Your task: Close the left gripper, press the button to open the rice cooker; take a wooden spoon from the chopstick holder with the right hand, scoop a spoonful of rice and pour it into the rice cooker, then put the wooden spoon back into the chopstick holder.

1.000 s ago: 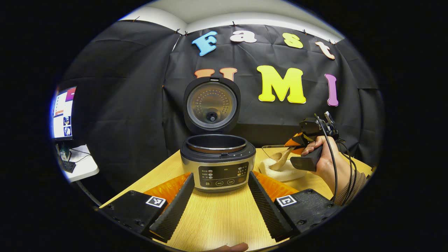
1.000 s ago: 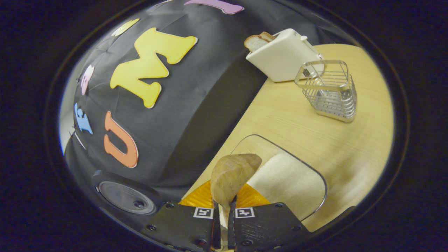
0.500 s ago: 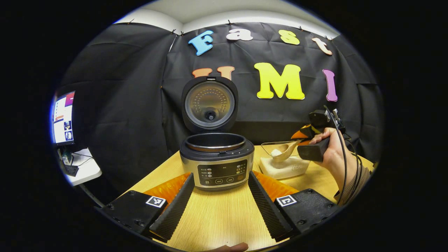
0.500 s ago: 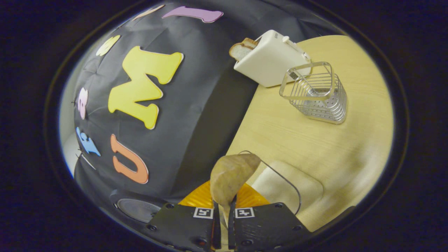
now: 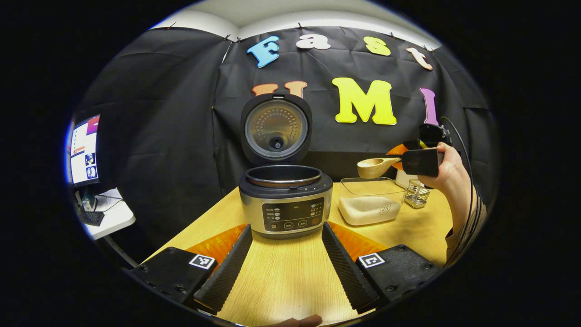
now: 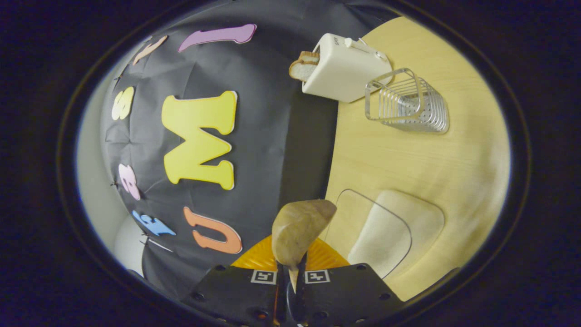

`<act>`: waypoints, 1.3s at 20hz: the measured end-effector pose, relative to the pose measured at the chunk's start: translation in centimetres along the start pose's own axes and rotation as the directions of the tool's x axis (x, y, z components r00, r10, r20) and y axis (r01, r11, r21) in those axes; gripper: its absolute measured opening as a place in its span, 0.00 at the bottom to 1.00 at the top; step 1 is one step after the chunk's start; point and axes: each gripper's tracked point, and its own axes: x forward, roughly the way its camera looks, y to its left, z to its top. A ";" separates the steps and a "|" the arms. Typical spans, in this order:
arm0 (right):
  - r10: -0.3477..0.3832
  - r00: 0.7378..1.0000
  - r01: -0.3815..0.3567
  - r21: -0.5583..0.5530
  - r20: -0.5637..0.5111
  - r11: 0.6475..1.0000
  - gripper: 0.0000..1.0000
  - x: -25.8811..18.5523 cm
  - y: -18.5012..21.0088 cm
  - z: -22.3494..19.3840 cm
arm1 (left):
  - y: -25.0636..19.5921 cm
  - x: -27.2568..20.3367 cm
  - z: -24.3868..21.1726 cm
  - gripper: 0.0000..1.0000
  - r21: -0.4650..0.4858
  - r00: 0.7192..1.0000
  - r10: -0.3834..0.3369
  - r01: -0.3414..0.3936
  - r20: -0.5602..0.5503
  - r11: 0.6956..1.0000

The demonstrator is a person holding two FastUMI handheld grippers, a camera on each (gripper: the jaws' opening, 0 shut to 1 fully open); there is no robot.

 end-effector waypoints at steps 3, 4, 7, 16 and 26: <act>0.059 0.996 -0.063 -0.056 -0.071 0.996 0.07 0.1 3.1 -3.9 | 0.9 -0.6 0.0 0.98 0.007 1.000 0.019 -0.019 0.009 1.000; 0.070 0.994 -0.076 -0.071 -0.086 0.995 0.07 0.1 3.9 -5.2 | 1.1 -0.8 0.0 0.98 0.002 1.000 0.023 -0.023 0.009 1.000; 0.090 0.990 -0.104 -0.124 -0.111 0.987 0.07 0.4 5.6 -8.1 | 1.8 -1.3 -0.3 0.98 -0.011 1.000 0.030 -0.030 0.004 0.999; 0.029 0.985 -0.086 -0.340 -0.168 0.937 0.08 3.5 5.6 -15.7 | 3.9 -2.2 -0.9 0.99 -0.010 0.998 0.069 -0.069 -0.012 0.998; 0.036 0.986 -0.156 -0.807 -0.166 0.569 0.08 6.4 9.5 -21.0 | 5.1 -2.4 -1.0 0.99 -0.014 0.994 0.112 -0.112 -0.018 0.994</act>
